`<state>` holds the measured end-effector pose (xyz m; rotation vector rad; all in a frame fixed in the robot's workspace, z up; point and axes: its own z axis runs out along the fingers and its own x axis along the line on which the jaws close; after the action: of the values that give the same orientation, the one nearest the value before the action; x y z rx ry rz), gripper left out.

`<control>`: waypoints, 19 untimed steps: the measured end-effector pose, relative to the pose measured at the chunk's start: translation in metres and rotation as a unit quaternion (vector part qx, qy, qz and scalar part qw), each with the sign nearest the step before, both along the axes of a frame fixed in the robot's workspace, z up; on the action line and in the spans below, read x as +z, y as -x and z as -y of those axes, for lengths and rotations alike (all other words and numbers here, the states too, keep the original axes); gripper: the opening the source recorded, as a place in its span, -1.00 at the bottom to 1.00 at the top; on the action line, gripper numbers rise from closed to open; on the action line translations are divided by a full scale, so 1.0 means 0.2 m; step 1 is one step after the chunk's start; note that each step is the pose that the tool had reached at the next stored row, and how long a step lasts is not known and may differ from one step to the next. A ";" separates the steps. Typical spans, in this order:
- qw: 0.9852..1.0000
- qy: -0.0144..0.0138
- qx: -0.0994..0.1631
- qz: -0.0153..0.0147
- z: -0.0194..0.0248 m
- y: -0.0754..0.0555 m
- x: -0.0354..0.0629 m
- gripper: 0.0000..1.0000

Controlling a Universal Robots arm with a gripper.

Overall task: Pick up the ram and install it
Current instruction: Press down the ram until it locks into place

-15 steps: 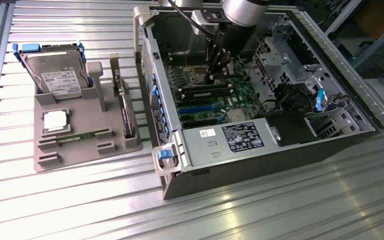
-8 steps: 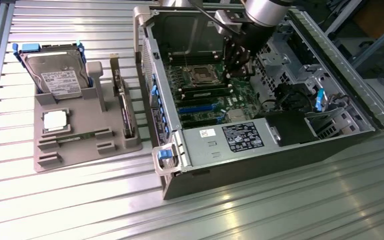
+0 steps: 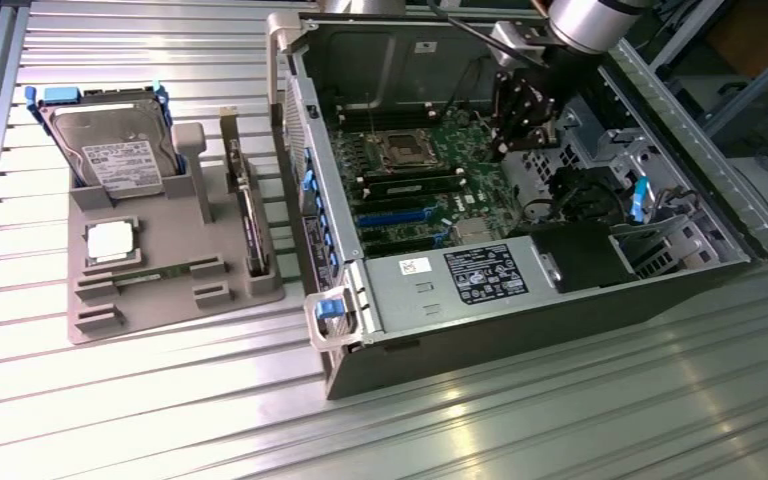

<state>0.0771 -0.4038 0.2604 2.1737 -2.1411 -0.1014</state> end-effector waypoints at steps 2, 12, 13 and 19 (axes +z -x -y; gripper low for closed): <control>1.000 0.000 0.000 0.000 0.000 -0.04 0.036 -0.79; 1.000 0.000 0.000 0.000 0.000 -0.09 0.317 -0.79; 1.000 0.000 0.000 0.000 0.000 -0.09 0.339 -0.79; 1.000 0.000 0.000 0.000 0.000 -0.10 0.410 -0.79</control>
<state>0.0966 -0.4038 0.3424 2.1736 -2.1412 -0.1016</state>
